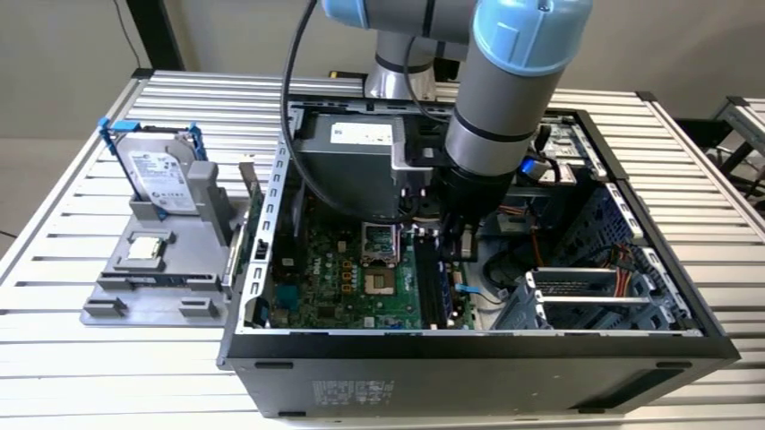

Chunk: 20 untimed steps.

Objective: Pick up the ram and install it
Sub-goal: 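Press down the ram until it locks into place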

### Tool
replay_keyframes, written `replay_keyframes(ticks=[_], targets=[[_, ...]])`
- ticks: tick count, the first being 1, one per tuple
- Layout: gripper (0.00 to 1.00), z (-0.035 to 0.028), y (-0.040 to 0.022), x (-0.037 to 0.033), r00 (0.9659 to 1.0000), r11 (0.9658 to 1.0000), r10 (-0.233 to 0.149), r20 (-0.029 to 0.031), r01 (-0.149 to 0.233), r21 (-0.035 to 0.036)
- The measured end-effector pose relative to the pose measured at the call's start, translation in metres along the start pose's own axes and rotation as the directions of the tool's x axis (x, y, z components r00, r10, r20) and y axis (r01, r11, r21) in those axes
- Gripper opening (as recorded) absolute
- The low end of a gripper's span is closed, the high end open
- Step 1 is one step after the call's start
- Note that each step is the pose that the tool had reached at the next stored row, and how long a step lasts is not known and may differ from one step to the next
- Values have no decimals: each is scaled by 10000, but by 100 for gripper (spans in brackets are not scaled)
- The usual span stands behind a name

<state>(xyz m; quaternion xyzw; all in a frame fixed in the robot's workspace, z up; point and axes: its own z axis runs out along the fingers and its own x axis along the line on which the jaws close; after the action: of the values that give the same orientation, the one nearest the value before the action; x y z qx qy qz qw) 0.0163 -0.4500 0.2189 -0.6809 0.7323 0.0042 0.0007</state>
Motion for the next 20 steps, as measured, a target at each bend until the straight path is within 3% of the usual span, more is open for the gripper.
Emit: replay_keyframes(ticks=[3,18,20], targets=[[0,-77,0,-5,10000,10000,0,22,0,3],[0,-756,3,-6,10000,10000,-1,8,1,0],[0,-762,4,-6,10000,10000,-1,6,1,0]])
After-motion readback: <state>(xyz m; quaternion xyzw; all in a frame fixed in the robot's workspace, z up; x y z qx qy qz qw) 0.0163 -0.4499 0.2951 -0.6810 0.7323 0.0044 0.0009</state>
